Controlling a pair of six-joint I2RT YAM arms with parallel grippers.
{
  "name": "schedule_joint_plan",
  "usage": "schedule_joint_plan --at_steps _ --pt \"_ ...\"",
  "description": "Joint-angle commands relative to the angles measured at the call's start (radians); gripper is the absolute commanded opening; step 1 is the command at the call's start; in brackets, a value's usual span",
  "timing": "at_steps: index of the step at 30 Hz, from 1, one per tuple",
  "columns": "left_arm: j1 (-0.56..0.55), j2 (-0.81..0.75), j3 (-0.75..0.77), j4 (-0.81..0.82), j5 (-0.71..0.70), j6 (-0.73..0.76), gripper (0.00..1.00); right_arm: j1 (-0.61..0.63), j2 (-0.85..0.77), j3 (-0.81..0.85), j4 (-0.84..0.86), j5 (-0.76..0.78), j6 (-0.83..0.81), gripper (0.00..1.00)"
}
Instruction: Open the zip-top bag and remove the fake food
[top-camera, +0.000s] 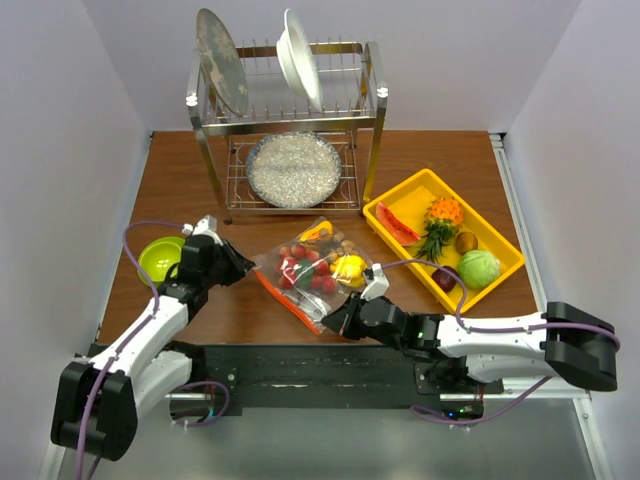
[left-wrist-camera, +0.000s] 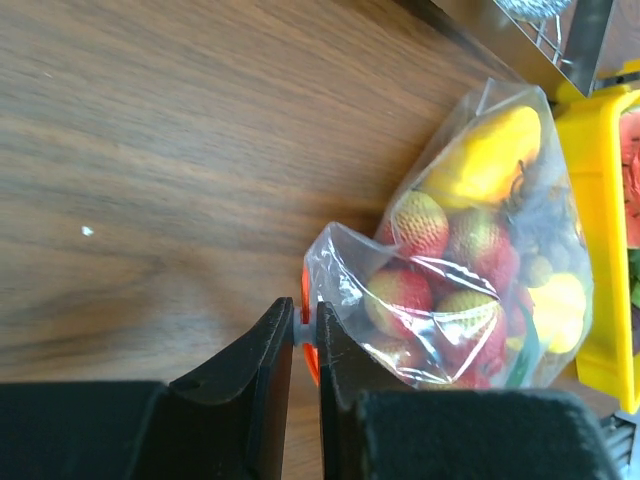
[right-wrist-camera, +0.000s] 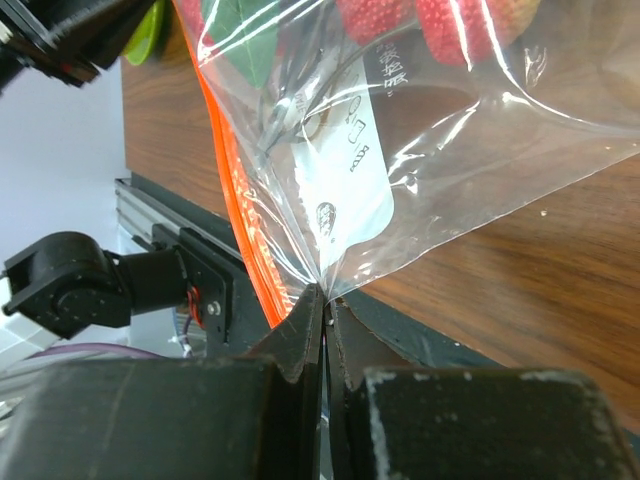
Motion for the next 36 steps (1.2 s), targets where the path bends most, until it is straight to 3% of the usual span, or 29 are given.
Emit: schedule_joint_plan --at_steps 1,10,14,16,19,21,26,30,36 --pt "0.04 0.015 0.049 0.03 -0.008 0.068 0.2 0.004 0.001 -0.002 -0.018 0.012 -0.026 0.0" --pt "0.076 0.021 0.079 0.017 0.024 0.134 0.3 0.004 0.046 0.03 0.005 -0.015 -0.036 0.0" --pt "0.085 0.012 0.087 -0.024 0.052 0.146 0.39 0.005 0.072 0.059 0.009 -0.027 -0.044 0.0" --pt "0.083 -0.035 0.072 -0.076 0.04 0.14 0.48 0.004 0.079 0.069 0.0 -0.025 -0.049 0.0" --pt "0.085 -0.14 0.017 -0.119 0.079 0.102 0.52 0.004 0.09 0.087 0.0 -0.024 -0.053 0.0" --pt "0.082 -0.207 -0.009 -0.147 0.101 0.065 0.5 0.004 0.099 0.096 0.0 -0.028 -0.056 0.0" --pt "-0.013 -0.308 -0.103 -0.147 0.121 -0.067 0.25 0.004 0.131 0.136 -0.014 -0.041 -0.066 0.0" --pt "-0.119 -0.344 -0.141 -0.139 0.052 -0.172 0.22 0.005 0.136 0.168 -0.044 -0.041 -0.081 0.0" --pt "-0.147 -0.333 -0.197 -0.052 0.07 -0.233 0.22 0.004 0.153 0.193 -0.054 -0.045 -0.087 0.0"
